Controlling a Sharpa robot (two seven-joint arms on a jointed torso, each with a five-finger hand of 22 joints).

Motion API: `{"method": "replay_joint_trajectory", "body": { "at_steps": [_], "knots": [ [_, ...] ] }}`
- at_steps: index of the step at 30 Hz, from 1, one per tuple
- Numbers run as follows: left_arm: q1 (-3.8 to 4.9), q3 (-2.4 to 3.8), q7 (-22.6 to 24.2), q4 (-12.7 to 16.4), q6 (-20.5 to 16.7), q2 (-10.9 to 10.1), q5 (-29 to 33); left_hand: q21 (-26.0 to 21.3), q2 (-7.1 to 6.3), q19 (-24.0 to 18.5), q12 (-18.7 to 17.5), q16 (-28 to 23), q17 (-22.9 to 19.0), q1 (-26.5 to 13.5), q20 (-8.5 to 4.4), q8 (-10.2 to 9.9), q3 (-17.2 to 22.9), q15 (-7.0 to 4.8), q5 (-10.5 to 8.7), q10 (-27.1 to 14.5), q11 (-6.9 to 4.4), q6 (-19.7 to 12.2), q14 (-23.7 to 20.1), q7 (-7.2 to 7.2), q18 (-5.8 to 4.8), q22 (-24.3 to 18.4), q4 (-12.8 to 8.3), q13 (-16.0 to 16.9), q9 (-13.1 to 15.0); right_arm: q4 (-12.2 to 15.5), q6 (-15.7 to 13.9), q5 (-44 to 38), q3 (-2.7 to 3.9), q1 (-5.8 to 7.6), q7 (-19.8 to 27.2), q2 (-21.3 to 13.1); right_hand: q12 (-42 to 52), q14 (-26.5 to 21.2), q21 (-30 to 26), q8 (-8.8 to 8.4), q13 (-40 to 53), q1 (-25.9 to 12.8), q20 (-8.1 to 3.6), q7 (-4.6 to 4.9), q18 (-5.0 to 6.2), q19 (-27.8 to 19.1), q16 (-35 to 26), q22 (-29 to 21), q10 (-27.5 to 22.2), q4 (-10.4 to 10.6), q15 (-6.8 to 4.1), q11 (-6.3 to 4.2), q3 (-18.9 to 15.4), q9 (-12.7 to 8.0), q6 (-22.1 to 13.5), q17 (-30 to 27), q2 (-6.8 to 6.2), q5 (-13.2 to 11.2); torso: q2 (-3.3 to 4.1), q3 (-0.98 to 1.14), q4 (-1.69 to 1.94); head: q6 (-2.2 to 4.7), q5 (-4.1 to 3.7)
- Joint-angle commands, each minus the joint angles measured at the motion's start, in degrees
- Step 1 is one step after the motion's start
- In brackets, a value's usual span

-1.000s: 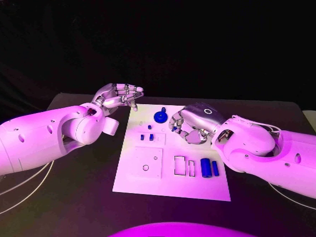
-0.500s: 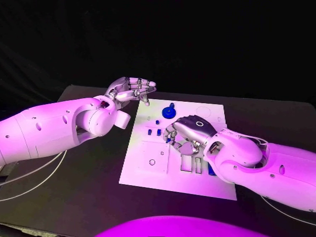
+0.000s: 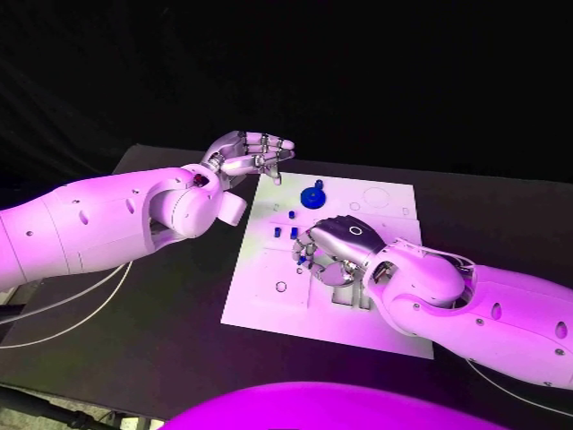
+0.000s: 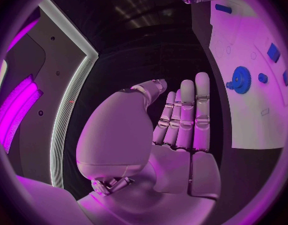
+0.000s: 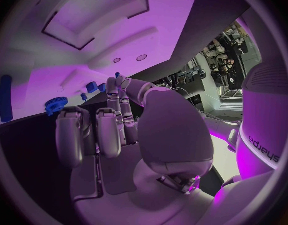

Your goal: Assemble the parts on the task board

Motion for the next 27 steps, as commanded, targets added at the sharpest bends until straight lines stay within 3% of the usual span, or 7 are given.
{"method": "replay_joint_trajectory", "body": {
  "at_steps": [1,27],
  "knots": [
    [0.04,0.04,0.25,0.07,0.89,0.16,0.17,-0.39,-0.11,-0.31,0.25,-0.24,-0.08,-0.32,-0.01,0.08,0.01,0.10,0.26,-0.48,-0.11,-0.21,-0.48,1.19,0.79,-0.10,-0.23,-0.06,0.03,-0.18,1.23,0.01,-0.07,-0.25,0.71,0.15,-0.33,2.59,0.04,0.16,0.03,-0.55,-0.38,0.19,-0.68,2.42,-0.23,11.47,-0.12,0.05,-0.21,-0.32,-0.32,0.05,0.10,-0.07,0.24,0.14,0.00,0.01,-0.05,-0.17,0.15],
    [0.04,0.04,0.15,0.02,0.94,0.15,0.17,-0.42,-0.08,-0.36,0.38,-0.23,-0.10,-0.37,0.03,0.15,-0.03,0.13,0.26,-0.58,-0.10,-0.24,-0.54,1.20,0.80,-0.10,-0.25,-0.04,0.05,-0.86,2.69,0.08,-0.26,-0.59,0.80,0.41,-0.44,2.59,0.09,0.12,0.03,-0.66,-0.36,0.22,-0.69,2.44,-0.24,11.51,-0.14,0.10,-0.18,-0.29,-0.40,0.08,0.00,-0.10,0.36,0.14,0.00,-0.01,-0.02,-0.64,0.29]
  ]
}}
